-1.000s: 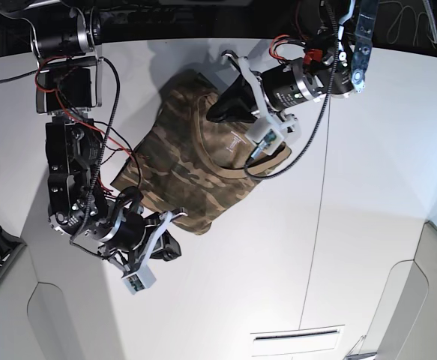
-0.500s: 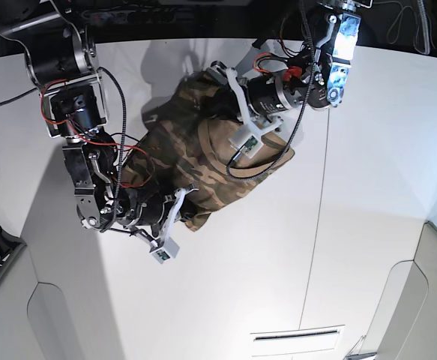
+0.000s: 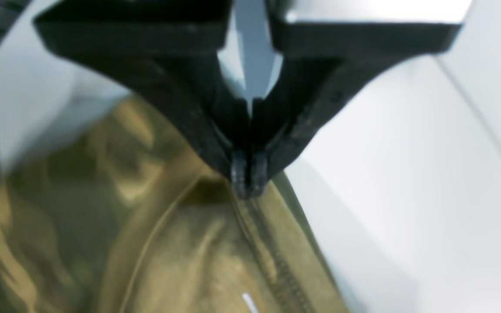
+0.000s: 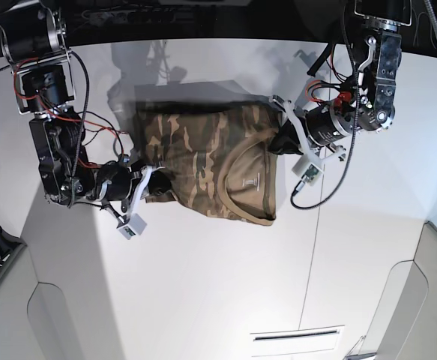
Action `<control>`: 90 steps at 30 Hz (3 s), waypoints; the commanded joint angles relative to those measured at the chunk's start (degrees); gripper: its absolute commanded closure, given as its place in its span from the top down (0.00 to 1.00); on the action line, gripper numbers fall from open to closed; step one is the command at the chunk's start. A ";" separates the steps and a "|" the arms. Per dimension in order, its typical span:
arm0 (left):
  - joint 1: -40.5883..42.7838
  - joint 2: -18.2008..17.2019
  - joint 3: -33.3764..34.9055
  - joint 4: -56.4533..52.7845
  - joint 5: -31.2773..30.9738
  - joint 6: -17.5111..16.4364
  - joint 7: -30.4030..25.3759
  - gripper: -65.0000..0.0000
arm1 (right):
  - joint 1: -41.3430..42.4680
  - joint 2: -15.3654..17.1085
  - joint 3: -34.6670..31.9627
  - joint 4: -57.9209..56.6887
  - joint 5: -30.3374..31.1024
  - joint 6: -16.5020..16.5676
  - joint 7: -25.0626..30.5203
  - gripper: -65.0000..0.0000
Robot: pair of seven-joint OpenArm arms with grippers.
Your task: Fold the T-shirt properly
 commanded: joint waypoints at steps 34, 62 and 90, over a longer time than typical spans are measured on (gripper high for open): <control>7.98 -5.55 -0.26 8.61 -8.48 0.42 3.17 0.01 | -8.72 -1.75 14.43 14.51 0.15 0.42 3.34 0.00; -22.69 0.52 -0.15 -26.77 -2.27 0.66 -2.25 0.01 | -15.34 -9.05 9.60 13.18 3.74 0.39 -0.76 0.00; 3.45 -17.31 -9.88 4.31 -12.28 3.67 7.91 0.00 | -24.98 7.39 14.58 32.98 12.59 0.83 -12.94 0.00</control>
